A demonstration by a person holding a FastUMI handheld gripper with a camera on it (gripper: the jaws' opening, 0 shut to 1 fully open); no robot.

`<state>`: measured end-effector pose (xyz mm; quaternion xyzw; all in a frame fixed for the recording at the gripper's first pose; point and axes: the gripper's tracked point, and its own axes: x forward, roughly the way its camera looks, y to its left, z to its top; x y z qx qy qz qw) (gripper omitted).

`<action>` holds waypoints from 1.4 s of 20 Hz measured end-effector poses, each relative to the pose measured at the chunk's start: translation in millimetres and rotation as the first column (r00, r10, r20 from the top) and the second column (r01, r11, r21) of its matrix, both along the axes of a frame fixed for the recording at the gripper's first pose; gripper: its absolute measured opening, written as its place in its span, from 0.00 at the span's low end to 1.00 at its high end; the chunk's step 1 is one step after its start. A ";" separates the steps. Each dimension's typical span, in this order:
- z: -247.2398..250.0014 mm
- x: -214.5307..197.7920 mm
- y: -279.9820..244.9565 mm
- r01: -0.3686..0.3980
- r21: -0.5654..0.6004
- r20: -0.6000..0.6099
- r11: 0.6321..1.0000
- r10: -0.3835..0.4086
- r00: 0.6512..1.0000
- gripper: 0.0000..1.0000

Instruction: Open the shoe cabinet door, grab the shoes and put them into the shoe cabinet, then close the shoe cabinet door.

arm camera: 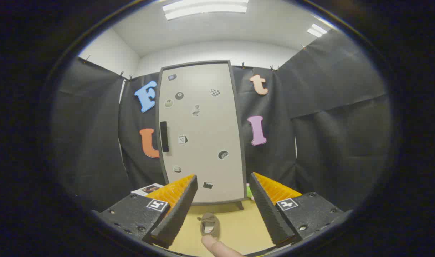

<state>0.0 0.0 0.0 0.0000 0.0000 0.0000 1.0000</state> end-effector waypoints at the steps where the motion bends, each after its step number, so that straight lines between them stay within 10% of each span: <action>1: 3.2 -3.1 0.3 -0.002 -0.011 0.006 1.000 0.002 1.000 0.96; 15: 54.4 -10.4 50.4 -0.217 0.002 0.004 0.976 0.217 0.976 0.97; 28: 78.8 110.2 142.5 -0.303 -0.117 -0.031 0.946 0.302 0.953 0.97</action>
